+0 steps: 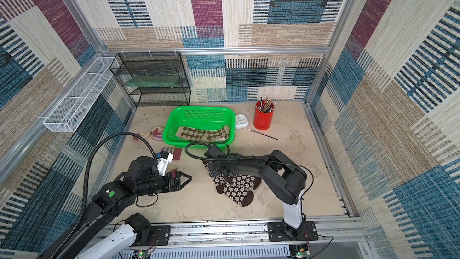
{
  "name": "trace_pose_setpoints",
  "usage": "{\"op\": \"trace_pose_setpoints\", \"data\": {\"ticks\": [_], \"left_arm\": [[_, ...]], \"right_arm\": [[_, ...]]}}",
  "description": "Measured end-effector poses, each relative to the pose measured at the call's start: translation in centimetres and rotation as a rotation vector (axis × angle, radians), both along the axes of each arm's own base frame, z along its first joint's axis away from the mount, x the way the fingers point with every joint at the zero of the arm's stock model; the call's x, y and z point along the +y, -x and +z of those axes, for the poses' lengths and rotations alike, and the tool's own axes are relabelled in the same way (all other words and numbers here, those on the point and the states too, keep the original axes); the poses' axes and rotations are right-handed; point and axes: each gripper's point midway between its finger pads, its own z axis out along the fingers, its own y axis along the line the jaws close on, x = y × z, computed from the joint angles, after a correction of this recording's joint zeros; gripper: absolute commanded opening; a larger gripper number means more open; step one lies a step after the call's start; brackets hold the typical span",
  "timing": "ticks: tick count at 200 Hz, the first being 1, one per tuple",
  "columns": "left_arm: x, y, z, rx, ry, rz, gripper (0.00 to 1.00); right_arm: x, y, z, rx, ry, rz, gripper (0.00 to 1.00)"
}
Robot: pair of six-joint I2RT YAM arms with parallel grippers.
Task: Place the socks together as a pair
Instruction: Move the sock to the center of the board, then pick up the sock at the center of the board.
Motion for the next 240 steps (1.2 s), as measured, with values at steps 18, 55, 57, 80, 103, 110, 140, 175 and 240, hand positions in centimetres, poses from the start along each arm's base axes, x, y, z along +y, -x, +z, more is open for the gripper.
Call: {"op": "trace_pose_setpoints", "data": {"ticks": [18, 55, 57, 80, 103, 110, 140, 175, 240], "left_arm": [[0.7, 0.2, 0.2, -0.019, -0.007, 0.021, 0.93], [3.1, 0.7, 0.5, -0.066, -0.05, 0.104, 0.92], [3.2, 0.8, 0.5, -0.067, -0.051, 0.109, 0.92], [4.1, 0.9, 0.6, -0.073, -0.056, 0.155, 0.92], [3.8, 0.9, 0.5, -0.065, -0.05, 0.144, 0.91], [3.6, 0.8, 0.4, -0.062, -0.047, 0.139, 0.91], [3.3, 0.3, -0.9, -0.026, -0.07, 0.142, 0.92], [2.2, -0.6, -3.3, 0.066, -0.117, 0.12, 0.9], [1.6, -3.2, -8.3, 0.256, -0.301, 0.09, 0.68]], "right_arm": [[3.0, 1.8, 0.1, -0.001, -0.025, 0.11, 0.0], [8.9, 7.7, 0.0, 0.029, -0.057, 0.408, 0.01], [9.1, 7.9, 0.0, 0.03, -0.057, 0.421, 0.01], [8.8, 8.5, 0.4, 0.064, -0.07, 0.459, 0.14], [6.3, 7.3, 3.3, 0.074, -0.117, 0.401, 0.39], [6.0, 7.2, 4.9, 0.073, -0.165, 0.398, 0.46], [3.6, 7.3, 10.2, 0.06, -0.296, 0.32, 0.58], [-2.4, 7.9, 10.1, 0.137, -0.336, 0.15, 0.56], [-16.1, 5.7, 5.4, 0.16, -0.318, -0.33, 0.54]]}}
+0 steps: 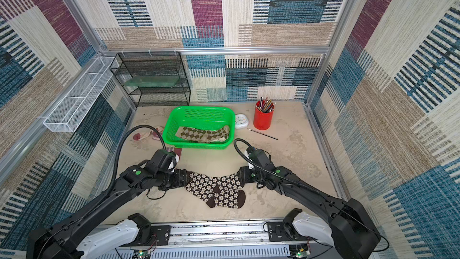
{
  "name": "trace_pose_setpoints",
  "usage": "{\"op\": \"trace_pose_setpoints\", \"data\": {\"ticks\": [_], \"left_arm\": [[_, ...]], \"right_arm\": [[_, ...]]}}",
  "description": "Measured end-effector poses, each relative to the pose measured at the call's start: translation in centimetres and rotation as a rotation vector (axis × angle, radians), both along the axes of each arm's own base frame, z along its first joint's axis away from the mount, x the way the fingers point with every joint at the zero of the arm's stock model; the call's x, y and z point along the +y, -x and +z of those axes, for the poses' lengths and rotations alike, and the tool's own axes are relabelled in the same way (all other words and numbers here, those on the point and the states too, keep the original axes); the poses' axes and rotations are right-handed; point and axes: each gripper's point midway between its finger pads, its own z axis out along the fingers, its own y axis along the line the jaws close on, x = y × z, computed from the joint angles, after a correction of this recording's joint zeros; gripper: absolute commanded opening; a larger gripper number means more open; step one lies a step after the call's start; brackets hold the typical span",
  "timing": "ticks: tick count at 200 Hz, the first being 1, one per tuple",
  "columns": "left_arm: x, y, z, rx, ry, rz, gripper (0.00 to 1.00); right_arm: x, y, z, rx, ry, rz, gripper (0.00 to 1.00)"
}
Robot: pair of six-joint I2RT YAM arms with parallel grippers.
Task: Place the socks together as a pair
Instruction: Pick up the sock at the center of the board.
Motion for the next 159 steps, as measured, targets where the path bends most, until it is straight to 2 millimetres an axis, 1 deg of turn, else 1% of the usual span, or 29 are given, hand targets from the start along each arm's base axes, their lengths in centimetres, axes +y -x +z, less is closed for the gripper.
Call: {"op": "trace_pose_setpoints", "data": {"ticks": [12, 24, 33, 41, 55, 66, 93, 108, 141, 152, 156, 159], "left_arm": [[0.3, -0.8, -0.7, 0.015, -0.016, 0.013, 0.64], [0.6, -1.6, -1.2, 0.022, -0.024, 0.023, 0.63], [0.7, -2.2, -1.6, 0.026, -0.023, 0.028, 0.62], [0.7, -2.6, -1.8, 0.033, -0.014, 0.03, 0.6], [0.8, -3.2, -2.4, 0.042, 0.003, 0.035, 0.58], [0.7, -3.6, -2.9, 0.053, 0.013, 0.03, 0.57], [0.3, -4.1, -3.8, 0.066, 0.03, -0.011, 0.56], [0.1, -4.3, -4.4, 0.076, 0.036, -0.032, 0.56], [0.0, -4.2, -6.3, 0.121, 0.025, -0.061, 0.49], [0.1, -4.3, -6.9, 0.136, 0.016, -0.067, 0.48], [0.1, -4.3, -7.0, 0.141, 0.013, -0.069, 0.47], [0.1, -4.3, -7.1, 0.143, 0.011, -0.072, 0.44]], "right_arm": [[-1.1, -0.6, -1.2, 0.031, 0.01, -0.034, 0.52], [-1.7, -1.1, -2.4, 0.067, 0.021, -0.05, 0.49], [-1.9, -1.2, -3.1, 0.086, 0.029, -0.049, 0.48], [-1.7, -1.2, -3.6, 0.1, 0.027, -0.033, 0.46], [-1.2, -1.3, -3.9, 0.11, 0.02, -0.011, 0.41], [-0.9, -1.6, -4.0, 0.107, 0.015, -0.001, 0.41], [-0.4, -1.5, -4.0, 0.108, 0.003, 0.022, 0.4], [0.0, -1.3, -3.9, 0.105, -0.005, 0.039, 0.37], [0.6, -0.5, -4.8, 0.134, 0.01, 0.068, 0.25], [0.9, -0.3, -5.0, 0.139, 0.014, 0.079, 0.19], [1.0, -0.3, -5.0, 0.141, 0.015, 0.083, 0.17], [1.1, -0.3, -5.0, 0.141, 0.015, 0.085, 0.15]]}}
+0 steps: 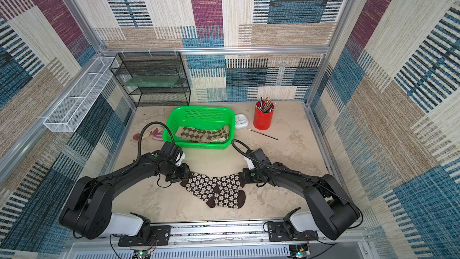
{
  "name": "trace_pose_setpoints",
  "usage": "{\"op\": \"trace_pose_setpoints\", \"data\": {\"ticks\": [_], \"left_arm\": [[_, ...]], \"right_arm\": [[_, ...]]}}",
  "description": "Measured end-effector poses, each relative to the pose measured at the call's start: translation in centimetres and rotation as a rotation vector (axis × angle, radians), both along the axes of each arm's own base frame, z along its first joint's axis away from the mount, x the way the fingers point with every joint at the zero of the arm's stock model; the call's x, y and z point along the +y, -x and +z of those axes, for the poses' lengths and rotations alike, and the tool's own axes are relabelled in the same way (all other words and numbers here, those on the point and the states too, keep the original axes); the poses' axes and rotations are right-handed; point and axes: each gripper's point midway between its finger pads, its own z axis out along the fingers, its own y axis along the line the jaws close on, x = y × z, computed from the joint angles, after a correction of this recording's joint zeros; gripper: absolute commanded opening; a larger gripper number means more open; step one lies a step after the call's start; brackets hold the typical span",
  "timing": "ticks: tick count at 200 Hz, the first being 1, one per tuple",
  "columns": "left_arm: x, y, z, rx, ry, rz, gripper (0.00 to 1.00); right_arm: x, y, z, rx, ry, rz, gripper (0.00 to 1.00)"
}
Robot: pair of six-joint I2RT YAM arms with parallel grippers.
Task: Place the socks together as a pair
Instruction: Pick up the sock at the center of the board.
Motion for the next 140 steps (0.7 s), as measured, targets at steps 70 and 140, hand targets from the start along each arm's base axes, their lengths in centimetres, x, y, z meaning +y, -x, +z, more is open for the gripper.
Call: {"op": "trace_pose_setpoints", "data": {"ticks": [70, 140], "left_arm": [[0.1, -0.7, -0.3, -0.009, -0.021, -0.058, 0.39], [1.0, -0.4, -1.0, 0.032, -0.058, -0.044, 0.38]], "right_arm": [[2.0, 0.5, 4.9, -0.034, -0.051, -0.019, 0.0], [-0.1, 3.7, 9.9, 0.062, -0.157, -0.234, 0.01]]}}
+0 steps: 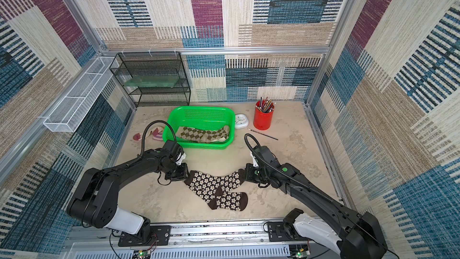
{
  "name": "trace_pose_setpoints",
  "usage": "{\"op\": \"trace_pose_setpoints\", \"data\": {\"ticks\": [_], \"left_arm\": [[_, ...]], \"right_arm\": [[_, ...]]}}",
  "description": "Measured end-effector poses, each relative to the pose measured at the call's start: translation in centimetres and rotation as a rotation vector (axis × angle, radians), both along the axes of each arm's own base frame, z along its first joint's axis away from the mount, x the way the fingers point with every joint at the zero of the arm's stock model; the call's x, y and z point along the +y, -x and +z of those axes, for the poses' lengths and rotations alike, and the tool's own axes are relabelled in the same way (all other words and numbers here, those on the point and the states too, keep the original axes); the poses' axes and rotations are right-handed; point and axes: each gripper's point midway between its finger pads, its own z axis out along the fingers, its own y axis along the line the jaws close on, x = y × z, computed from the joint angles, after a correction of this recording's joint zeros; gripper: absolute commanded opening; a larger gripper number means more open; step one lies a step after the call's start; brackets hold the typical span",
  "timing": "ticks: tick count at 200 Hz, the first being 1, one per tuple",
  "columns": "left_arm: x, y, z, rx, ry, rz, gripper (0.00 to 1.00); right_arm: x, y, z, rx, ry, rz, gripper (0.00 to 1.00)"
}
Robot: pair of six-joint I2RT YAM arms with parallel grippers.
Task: Place the socks together as a pair
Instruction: Pick up the sock at the center of the board.
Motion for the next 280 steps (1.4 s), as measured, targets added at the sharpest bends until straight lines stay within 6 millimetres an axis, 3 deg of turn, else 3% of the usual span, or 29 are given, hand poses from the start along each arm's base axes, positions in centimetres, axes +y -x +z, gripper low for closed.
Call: {"op": "trace_pose_setpoints", "data": {"ticks": [37, 68, 110, 139, 191, 238, 280], "left_arm": [[-0.1, -0.1, 0.0, 0.012, 0.001, -0.001, 0.42], [-0.1, -0.1, 1.0, -0.01, 0.009, -0.001, 0.53], [-0.5, -0.8, 2.5, -0.065, 0.034, 0.0, 0.57], [-1.1, -1.3, 2.5, -0.07, 0.056, -0.008, 0.47], [-2.6, -1.2, 1.5, -0.047, 0.058, -0.059, 0.41], [-2.7, -1.0, 0.5, -0.016, 0.047, -0.064, 0.33], [-3.4, -0.7, 0.9, -0.014, 0.065, -0.083, 0.19]], "right_arm": [[0.4, 2.3, 0.4, 0.081, -0.046, -0.033, 0.02], [0.6, 2.8, 0.5, 0.109, -0.06, -0.054, 0.02], [0.2, 3.4, -0.9, 0.148, -0.044, -0.073, 0.02], [0.0, 3.6, -1.2, 0.15, -0.042, -0.074, 0.02], [-0.3, 3.8, -1.7, 0.156, -0.037, -0.08, 0.02], [-0.6, 3.7, -2.0, 0.161, -0.033, -0.089, 0.02], [-0.7, 3.6, -2.3, 0.169, -0.026, -0.096, 0.02]]}}
